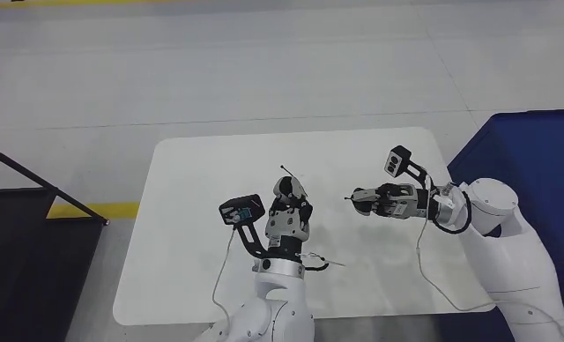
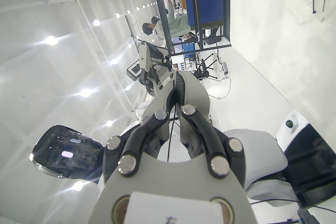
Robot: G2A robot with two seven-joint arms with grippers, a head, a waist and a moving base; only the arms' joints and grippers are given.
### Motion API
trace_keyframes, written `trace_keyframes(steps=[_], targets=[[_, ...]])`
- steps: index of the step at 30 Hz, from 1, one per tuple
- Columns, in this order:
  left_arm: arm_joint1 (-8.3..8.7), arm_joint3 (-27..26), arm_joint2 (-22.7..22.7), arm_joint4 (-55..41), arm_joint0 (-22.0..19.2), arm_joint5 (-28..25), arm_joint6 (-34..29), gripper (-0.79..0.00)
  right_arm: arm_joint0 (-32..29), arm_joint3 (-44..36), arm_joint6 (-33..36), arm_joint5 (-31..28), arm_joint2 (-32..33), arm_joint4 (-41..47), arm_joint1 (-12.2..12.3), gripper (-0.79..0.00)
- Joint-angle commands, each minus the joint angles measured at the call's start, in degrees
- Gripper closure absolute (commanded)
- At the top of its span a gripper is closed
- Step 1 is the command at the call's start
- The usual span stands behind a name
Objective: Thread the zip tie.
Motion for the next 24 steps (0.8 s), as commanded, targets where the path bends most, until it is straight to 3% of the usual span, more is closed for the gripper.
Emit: trace_keyframes(steps=[1, 4, 16, 24], targets=[[0.0, 0.0, 0.0, 0.0, 0.0, 0.0, 0.0, 0.0, 0.0, 0.0, 0.0, 0.0, 0.0, 0.0, 0.0, 0.0], [0.0, 0.0, 0.0, -0.1, 0.1, -0.4, -0.1, 0.0, -0.7, -2.3, -1.2, -1.0, -0.8, -0.5, -0.1, 0.0], [0.33, -2.4, -1.6, 6.7, 4.4, -10.9, -3.9, 0.0, 1.1, -5.9, -6.2, -0.4, -5.5, -1.4, -0.6, 0.0], [0.06, -1.9, -4.3, 9.2, 5.4, -13.0, -6.3, 0.0, 2.4, -5.4, -7.2, -1.4, -7.3, -2.3, -0.8, 0.0]])
